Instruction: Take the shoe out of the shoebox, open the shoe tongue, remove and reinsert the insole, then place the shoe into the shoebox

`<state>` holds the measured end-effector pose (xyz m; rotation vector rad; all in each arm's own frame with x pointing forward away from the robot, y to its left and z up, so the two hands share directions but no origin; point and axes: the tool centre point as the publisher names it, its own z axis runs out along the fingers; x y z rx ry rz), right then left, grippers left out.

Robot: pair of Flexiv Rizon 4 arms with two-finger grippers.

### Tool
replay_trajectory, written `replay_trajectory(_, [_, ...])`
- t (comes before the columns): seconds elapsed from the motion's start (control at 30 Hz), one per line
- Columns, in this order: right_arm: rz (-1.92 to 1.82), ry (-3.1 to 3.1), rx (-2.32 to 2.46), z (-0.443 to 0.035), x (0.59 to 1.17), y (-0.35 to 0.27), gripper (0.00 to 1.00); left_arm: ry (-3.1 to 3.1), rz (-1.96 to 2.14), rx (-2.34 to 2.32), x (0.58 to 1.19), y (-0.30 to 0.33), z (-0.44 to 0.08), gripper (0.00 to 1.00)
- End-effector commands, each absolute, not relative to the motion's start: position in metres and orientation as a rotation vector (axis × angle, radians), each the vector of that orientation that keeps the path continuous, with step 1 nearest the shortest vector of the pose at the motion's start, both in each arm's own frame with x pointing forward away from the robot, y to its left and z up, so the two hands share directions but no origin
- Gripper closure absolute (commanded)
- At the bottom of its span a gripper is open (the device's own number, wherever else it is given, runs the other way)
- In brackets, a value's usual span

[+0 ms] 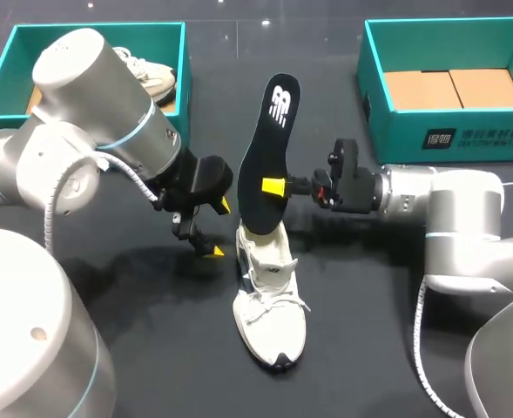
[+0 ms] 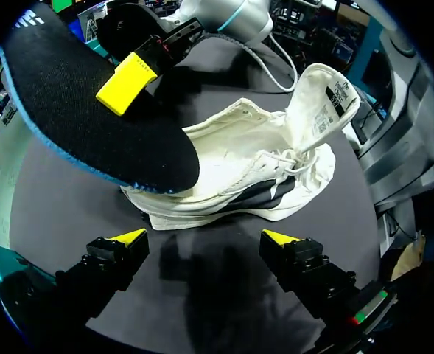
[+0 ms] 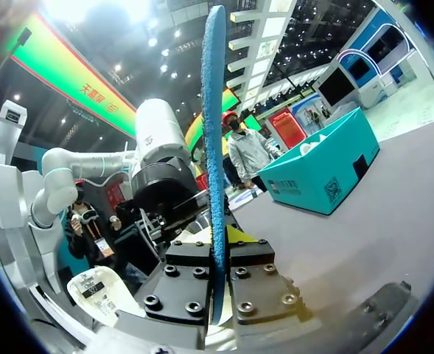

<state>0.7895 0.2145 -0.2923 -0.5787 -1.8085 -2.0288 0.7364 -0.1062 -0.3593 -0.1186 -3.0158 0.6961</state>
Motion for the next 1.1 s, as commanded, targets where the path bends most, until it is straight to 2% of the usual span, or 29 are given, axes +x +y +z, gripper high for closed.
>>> replay_trajectory(0.03, [-2.005, -1.823, -0.587, -0.29, 0.787, 0.215, 1.0, -3.016, 0.696, -0.12, 0.736, -0.106, -0.36, 0.0])
replay_trajectory(1.1, [-1.855, -1.876, -0.69, -0.317, 0.757, 0.215, 1.0, -3.016, 0.696, -0.12, 0.736, -0.106, -0.36, 0.0])
